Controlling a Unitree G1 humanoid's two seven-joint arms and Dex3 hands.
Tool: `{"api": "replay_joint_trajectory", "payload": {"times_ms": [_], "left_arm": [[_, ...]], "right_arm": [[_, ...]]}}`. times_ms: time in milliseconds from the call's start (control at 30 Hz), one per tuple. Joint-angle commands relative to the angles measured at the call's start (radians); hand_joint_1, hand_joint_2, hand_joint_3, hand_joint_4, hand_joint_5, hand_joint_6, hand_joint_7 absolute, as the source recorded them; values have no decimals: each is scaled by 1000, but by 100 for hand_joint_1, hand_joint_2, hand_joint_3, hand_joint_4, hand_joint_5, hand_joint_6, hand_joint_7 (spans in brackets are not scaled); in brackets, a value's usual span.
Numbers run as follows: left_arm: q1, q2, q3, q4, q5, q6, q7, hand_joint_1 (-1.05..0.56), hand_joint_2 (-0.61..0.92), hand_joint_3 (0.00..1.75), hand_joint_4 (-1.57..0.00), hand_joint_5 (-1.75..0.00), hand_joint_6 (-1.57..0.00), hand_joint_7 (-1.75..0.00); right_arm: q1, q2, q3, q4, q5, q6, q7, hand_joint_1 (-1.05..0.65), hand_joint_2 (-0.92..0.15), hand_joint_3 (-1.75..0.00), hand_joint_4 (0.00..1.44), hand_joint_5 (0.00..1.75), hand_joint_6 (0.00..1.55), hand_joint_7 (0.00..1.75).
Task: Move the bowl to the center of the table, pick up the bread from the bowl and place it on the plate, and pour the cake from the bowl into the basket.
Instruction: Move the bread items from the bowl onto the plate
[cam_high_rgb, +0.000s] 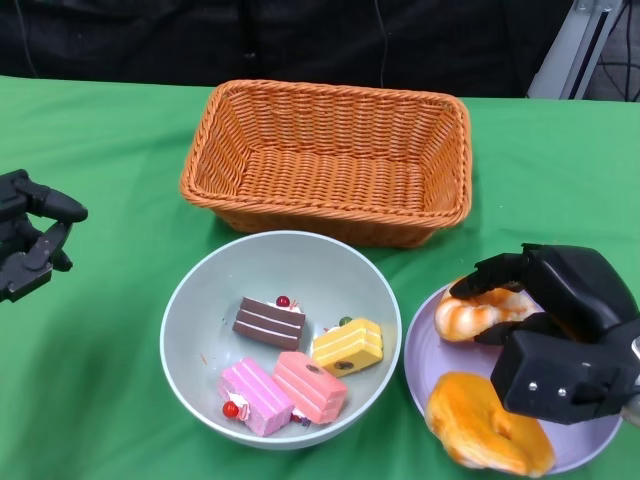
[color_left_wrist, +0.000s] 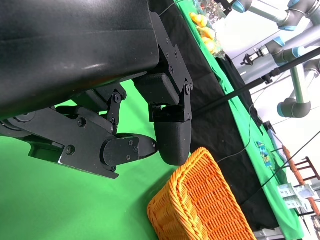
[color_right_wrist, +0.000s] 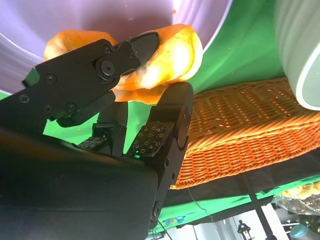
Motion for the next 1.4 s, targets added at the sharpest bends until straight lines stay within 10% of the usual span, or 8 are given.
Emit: {"api": "replay_joint_trajectory", "payload": {"times_ms": [33,233,300,433,600,900,1400], "left_arm": [[5,15,7,-6,-11,-2,0,-10,79,54,-86,-145,-86,-108],[2,14,8,-6,-18,8,-9,-9,77,57,-88,-143,-87,-107],[1,15,7,-3,-16,7,-10,-8,76,58,-89,-143,-87,-106],[-1,15,7,2,-16,7,-12,-9,75,59,-87,-143,-86,-106],[-1,15,7,4,-17,7,-13,-10,75,58,-86,-144,-86,-105],[-7,10,0,15,-8,-3,-6,-10,79,53,-87,-145,-88,-104],[-8,11,1,17,-12,-5,-12,-9,78,56,-88,-145,-88,-106]], "right_arm": [[-3,-23,17,0,-15,19,-13,-9,-92,-2,81,120,115,14],[29,-45,45,-88,-57,89,6,-15,-91,0,69,92,111,6],[53,-50,44,-147,-53,125,36,-22,-89,0,70,47,104,1],[92,-56,38,-247,-37,189,102,-29,-88,0,66,18,96,0],[112,-59,35,-302,-30,231,138,-32,-88,0,64,11,92,0],[205,-111,-8,-716,89,474,537,-43,-90,-1,49,1,57,0],[133,-161,-33,-911,196,781,857,-47,-92,-3,41,3,43,0]]}}
